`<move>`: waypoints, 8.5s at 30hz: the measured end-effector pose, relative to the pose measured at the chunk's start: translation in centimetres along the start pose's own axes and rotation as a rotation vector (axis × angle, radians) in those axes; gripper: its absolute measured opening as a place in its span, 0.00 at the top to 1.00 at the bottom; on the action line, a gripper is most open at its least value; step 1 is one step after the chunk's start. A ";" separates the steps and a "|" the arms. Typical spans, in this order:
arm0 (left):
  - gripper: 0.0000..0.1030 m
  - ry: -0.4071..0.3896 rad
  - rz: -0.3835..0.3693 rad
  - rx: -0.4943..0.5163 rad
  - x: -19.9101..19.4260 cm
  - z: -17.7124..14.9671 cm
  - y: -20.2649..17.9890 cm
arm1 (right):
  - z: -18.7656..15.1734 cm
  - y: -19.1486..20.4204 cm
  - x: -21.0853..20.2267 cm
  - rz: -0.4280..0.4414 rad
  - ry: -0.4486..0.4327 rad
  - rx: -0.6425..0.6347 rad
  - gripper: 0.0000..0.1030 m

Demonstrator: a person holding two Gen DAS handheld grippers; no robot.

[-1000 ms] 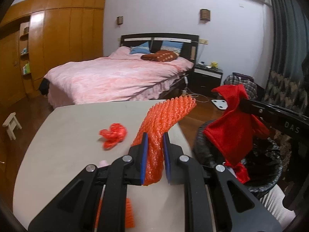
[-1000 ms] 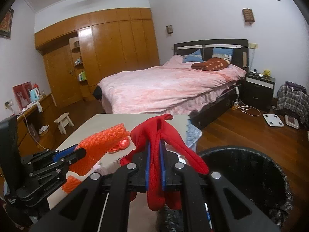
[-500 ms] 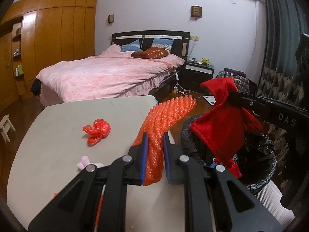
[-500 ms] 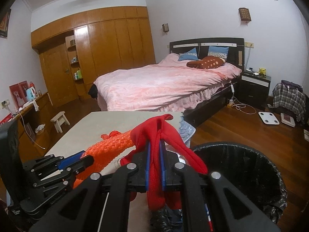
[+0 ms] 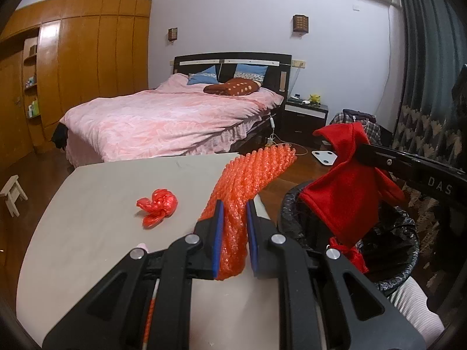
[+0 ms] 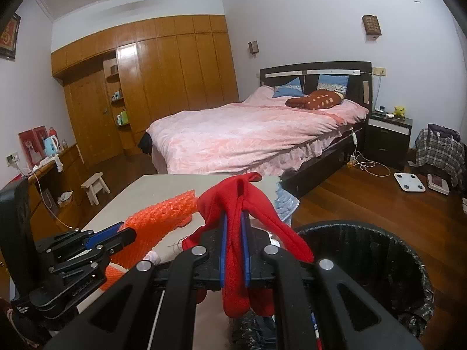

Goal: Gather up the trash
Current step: 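Lift the mesh sleeve and red glove and carry both tools over the bin, then open both tools over the bin to drop the mesh sleeve and glove, then move both tools back to the orange mesh pad and pink sock, then grasp the orange mesh pad with the left tool while the right tool grasps the pink sock, then carry the mesh pad and pink sock over the bin and open both tools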

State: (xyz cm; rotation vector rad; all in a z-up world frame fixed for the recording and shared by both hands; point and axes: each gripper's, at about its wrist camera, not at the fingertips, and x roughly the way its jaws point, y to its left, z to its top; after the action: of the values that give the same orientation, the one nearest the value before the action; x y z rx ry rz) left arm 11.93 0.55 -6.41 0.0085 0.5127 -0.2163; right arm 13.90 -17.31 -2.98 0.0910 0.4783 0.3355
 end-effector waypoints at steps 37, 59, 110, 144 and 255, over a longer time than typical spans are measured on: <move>0.86 0.004 0.068 -0.028 -0.3 -0.3 2.5 | 1.1 -2.9 -0.1 -0.030 -0.020 0.030 0.92; 0.86 0.006 -0.006 0.024 0.9 0.2 -0.4 | 0.4 -4.6 -1.7 -0.076 -0.033 0.056 0.92; 0.16 0.096 0.289 -0.077 -0.3 -3.3 10.7 | -3.2 0.7 4.0 -0.060 0.006 0.051 0.06; 0.64 0.294 0.235 -0.153 1.7 -12.9 15.8 | -9.8 11.0 10.8 0.064 0.152 -0.124 0.06; 0.91 -0.020 -0.186 0.130 6.4 3.4 -9.4 | -2.4 -10.4 -2.0 -0.288 0.030 0.099 0.60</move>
State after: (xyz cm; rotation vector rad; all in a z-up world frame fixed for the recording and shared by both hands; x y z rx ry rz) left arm 17.06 -10.11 -6.16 0.0854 0.4792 -0.4314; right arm 14.16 -27.73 -5.95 0.1115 0.5304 0.0306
